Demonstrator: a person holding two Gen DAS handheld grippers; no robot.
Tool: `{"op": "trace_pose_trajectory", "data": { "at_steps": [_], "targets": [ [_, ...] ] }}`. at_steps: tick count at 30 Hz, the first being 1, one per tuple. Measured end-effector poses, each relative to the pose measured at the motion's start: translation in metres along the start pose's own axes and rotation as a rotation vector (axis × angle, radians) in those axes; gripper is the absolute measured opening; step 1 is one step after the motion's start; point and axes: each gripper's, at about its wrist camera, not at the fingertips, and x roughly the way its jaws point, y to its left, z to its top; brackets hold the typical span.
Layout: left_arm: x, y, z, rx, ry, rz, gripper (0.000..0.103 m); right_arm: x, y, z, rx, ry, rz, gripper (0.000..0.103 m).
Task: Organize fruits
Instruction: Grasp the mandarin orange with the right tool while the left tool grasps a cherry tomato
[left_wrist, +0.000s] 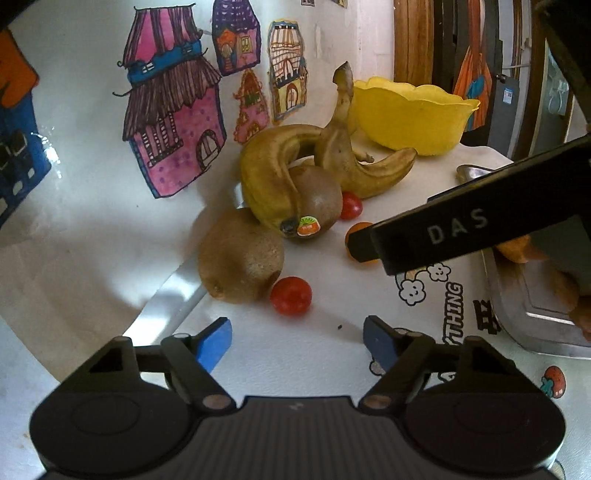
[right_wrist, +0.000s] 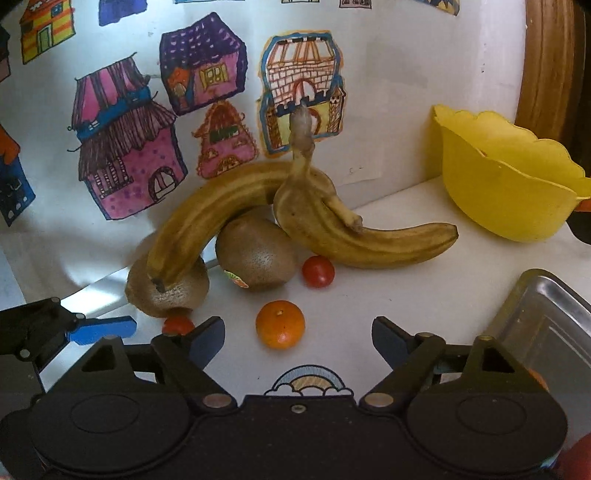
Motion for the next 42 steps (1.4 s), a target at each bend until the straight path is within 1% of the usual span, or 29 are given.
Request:
{"op": "trace_pose_trajectory", "data": {
  "at_steps": [4, 5, 8, 11, 13, 15, 19, 21, 22, 25, 26, 31, 33, 35, 42],
  "targets": [
    [0.001, -0.001, 0.001, -0.002, -0.012, -0.007, 0.069, 0.004, -0.002, 0.001, 0.005, -0.008, -0.003, 0.082],
    [0.001, -0.001, 0.001, -0.006, -0.014, -0.007, 0.066, 0.005, -0.002, 0.001, 0.007, -0.007, 0.0, 0.079],
    [0.003, -0.001, 0.002, -0.013, -0.023, -0.001, 0.062, 0.006, -0.002, 0.001, 0.008, -0.005, 0.01, 0.075],
    [0.005, -0.003, 0.004, -0.018, -0.03, 0.006, 0.058, 0.007, -0.002, 0.001, 0.013, -0.005, 0.018, 0.074],
    [0.006, -0.004, 0.005, -0.016, -0.033, 0.011, 0.055, 0.009, -0.002, 0.001, 0.025, -0.007, 0.025, 0.071],
    [0.007, -0.005, 0.005, -0.014, -0.034, 0.012, 0.051, 0.011, -0.001, 0.002, 0.035, -0.007, 0.029, 0.066],
    [0.007, -0.006, 0.006, -0.008, -0.038, 0.011, 0.041, 0.015, 0.003, 0.002, 0.041, -0.007, 0.038, 0.059],
    [0.007, -0.005, 0.007, -0.007, -0.038, 0.01, 0.04, 0.017, 0.005, 0.001, 0.042, -0.004, 0.04, 0.055],
    [0.008, -0.006, 0.007, -0.006, -0.039, 0.009, 0.04, 0.018, 0.005, 0.001, 0.042, -0.002, 0.041, 0.055],
    [0.008, -0.005, 0.007, -0.006, -0.04, 0.019, 0.032, 0.02, 0.005, -0.001, 0.052, 0.006, 0.043, 0.055],
    [0.009, -0.004, 0.007, -0.005, -0.041, 0.018, 0.031, 0.02, 0.005, -0.002, 0.055, 0.01, 0.041, 0.055],
    [0.009, -0.003, 0.006, 0.002, -0.042, 0.014, 0.027, 0.024, 0.003, -0.005, 0.072, 0.018, 0.039, 0.047],
    [0.008, -0.003, 0.005, 0.001, -0.041, 0.015, 0.027, 0.024, 0.003, -0.004, 0.073, 0.014, 0.034, 0.04],
    [0.008, -0.003, 0.005, 0.004, -0.043, 0.017, 0.026, 0.025, 0.004, -0.004, 0.072, 0.01, 0.035, 0.036],
    [0.004, -0.003, 0.001, 0.017, -0.047, 0.01, 0.026, 0.02, 0.005, -0.011, 0.08, 0.0, 0.037, 0.034]
  ]
}}
